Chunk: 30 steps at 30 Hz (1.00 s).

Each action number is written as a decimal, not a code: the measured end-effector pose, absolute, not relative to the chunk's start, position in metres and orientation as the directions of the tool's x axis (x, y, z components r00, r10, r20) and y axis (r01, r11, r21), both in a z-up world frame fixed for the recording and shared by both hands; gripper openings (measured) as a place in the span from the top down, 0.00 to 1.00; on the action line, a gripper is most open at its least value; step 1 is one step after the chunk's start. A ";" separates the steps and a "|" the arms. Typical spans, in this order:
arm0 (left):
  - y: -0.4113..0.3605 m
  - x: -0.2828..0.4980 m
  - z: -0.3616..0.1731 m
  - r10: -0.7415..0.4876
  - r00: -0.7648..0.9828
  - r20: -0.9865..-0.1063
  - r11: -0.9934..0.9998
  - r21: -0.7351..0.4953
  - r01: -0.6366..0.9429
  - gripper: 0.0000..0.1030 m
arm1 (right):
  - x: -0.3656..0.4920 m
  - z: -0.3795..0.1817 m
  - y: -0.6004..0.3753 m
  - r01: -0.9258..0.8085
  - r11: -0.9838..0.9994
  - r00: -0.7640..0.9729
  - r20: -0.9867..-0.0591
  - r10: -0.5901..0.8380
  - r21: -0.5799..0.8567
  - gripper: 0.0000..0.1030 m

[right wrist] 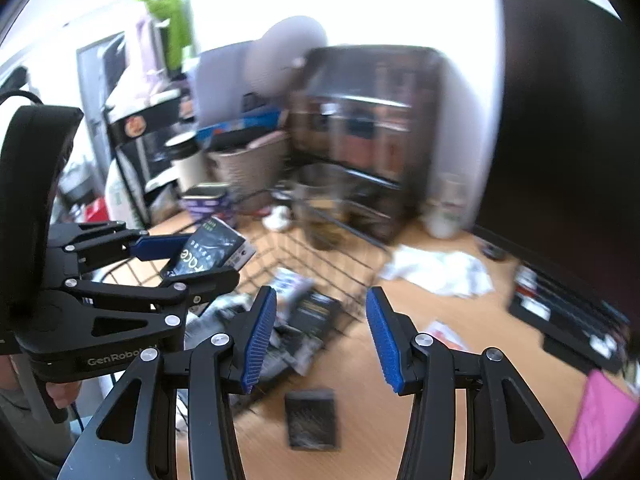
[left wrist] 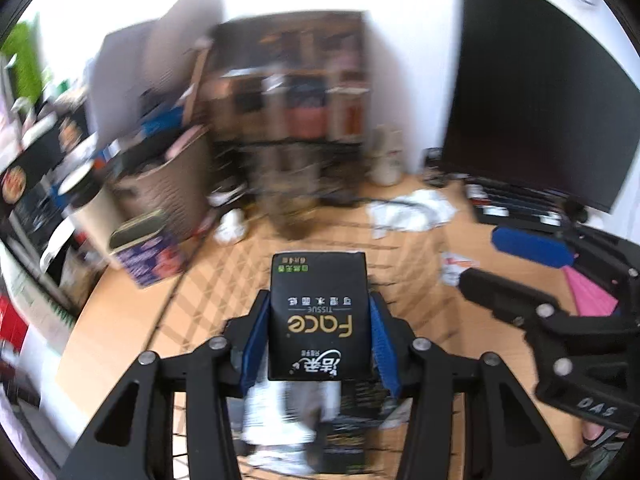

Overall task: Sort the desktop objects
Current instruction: 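Carry both Face packs to the wire basket and open both grippers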

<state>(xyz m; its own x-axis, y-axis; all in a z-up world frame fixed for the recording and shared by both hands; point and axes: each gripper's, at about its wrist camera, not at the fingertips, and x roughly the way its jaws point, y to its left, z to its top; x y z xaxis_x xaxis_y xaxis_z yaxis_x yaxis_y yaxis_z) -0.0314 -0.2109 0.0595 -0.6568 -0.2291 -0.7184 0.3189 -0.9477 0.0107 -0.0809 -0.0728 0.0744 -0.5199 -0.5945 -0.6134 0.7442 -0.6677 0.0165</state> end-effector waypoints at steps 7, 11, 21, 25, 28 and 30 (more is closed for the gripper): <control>-0.243 -0.031 0.047 -0.231 -0.631 -0.740 -0.935 -0.010 0.354 0.49 | -0.087 0.060 -0.106 0.777 -0.629 -0.474 -0.632 -0.613 0.028 0.55; -0.243 -0.035 0.041 -0.224 -0.629 -0.745 -0.936 -0.015 0.352 0.41 | -0.091 0.058 -0.104 0.763 -0.645 -0.488 -0.626 -0.608 0.031 0.55; -0.211 -0.030 0.056 -0.182 -0.674 -0.717 -0.957 -0.029 0.289 0.29 | -0.098 0.061 -0.063 0.716 -0.697 -0.531 -0.618 -0.579 0.038 0.55; -0.170 -0.026 0.066 -0.126 -0.702 -0.701 -0.979 -0.028 0.203 0.29 | -0.105 0.069 -0.019 0.655 -0.755 -0.588 -0.600 -0.542 0.041 0.55; -0.125 -0.022 0.072 -0.058 -0.718 -0.694 -0.995 -0.018 0.097 0.29 | -0.110 0.073 0.010 0.612 -0.790 -0.621 -0.590 -0.516 0.048 0.55; -0.093 -0.022 0.071 -0.014 -0.715 -0.699 -1.000 -0.008 0.027 0.29 | -0.111 0.072 0.033 0.580 -0.813 -0.639 -0.587 -0.497 0.056 0.55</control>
